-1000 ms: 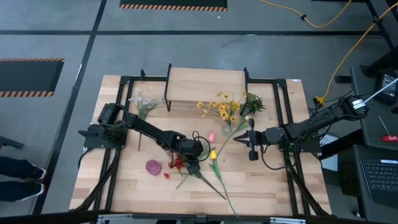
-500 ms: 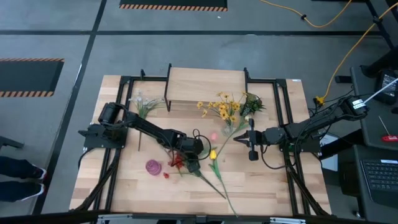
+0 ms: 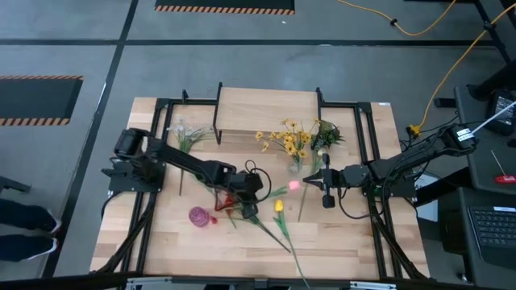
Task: Pick and place flowers into a vace then onto a shelf
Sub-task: Put the pink flower into the transparent vase
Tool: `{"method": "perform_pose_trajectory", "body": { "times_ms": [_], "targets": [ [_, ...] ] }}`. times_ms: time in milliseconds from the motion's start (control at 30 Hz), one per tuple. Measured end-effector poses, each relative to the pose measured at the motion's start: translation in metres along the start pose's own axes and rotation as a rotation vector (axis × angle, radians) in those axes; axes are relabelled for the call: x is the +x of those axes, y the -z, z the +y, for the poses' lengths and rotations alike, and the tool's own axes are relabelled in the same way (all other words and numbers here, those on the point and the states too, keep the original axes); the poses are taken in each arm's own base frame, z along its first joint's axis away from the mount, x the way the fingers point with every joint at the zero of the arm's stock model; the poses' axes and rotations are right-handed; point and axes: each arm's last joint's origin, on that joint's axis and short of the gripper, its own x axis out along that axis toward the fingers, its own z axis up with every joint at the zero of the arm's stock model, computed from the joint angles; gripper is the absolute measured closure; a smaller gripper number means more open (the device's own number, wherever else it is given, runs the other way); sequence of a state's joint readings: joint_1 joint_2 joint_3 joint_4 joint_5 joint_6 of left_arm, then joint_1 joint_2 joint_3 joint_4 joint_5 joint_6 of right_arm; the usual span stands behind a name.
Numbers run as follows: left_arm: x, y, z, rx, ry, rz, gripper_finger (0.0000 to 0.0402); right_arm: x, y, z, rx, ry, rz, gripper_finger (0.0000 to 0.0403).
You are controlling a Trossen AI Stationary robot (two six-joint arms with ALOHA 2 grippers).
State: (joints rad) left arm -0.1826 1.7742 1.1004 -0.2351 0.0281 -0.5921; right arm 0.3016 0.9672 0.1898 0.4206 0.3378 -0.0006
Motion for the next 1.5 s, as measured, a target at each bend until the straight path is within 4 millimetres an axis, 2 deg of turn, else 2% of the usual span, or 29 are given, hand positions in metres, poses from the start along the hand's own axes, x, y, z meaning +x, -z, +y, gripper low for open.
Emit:
{"method": "perform_pose_trajectory", "body": {
  "times_ms": [267,400,567,667,800,1000,1267,1500],
  "targets": [
    [-0.045,-0.005,-0.011,0.177,-0.093,-0.125,0.0397,0.000,0.000,0.000,-0.001,0.000,0.000,0.0380],
    [-0.059,-0.008,-0.013,0.263,-0.140,-0.190,0.0397,0.000,0.000,0.000,0.019,0.000,0.001,0.0380],
    [-0.054,-0.011,-0.014,0.349,-0.092,-0.302,0.0398,0.000,0.002,0.000,0.048,-0.001,0.017,0.0380],
    [-0.045,-0.005,-0.009,0.402,-0.021,-0.392,0.0398,0.001,0.005,0.000,0.068,0.000,0.049,0.0380],
    [-0.044,-0.002,-0.001,0.422,0.025,-0.499,0.0398,0.003,0.005,0.001,0.081,-0.001,0.042,0.0380],
    [-0.044,-0.004,0.007,0.496,0.108,-0.654,0.0398,0.007,-0.005,0.004,0.045,-0.049,-0.077,0.0380],
    [-0.049,-0.009,0.004,0.588,0.108,-0.741,0.0398,0.014,-0.021,0.009,-0.036,-0.115,-0.280,0.0379],
    [-0.051,-0.010,0.003,0.630,0.099,-0.776,0.0398,0.032,-0.040,0.016,-0.174,-0.094,-0.315,0.0374]
  ]
}}
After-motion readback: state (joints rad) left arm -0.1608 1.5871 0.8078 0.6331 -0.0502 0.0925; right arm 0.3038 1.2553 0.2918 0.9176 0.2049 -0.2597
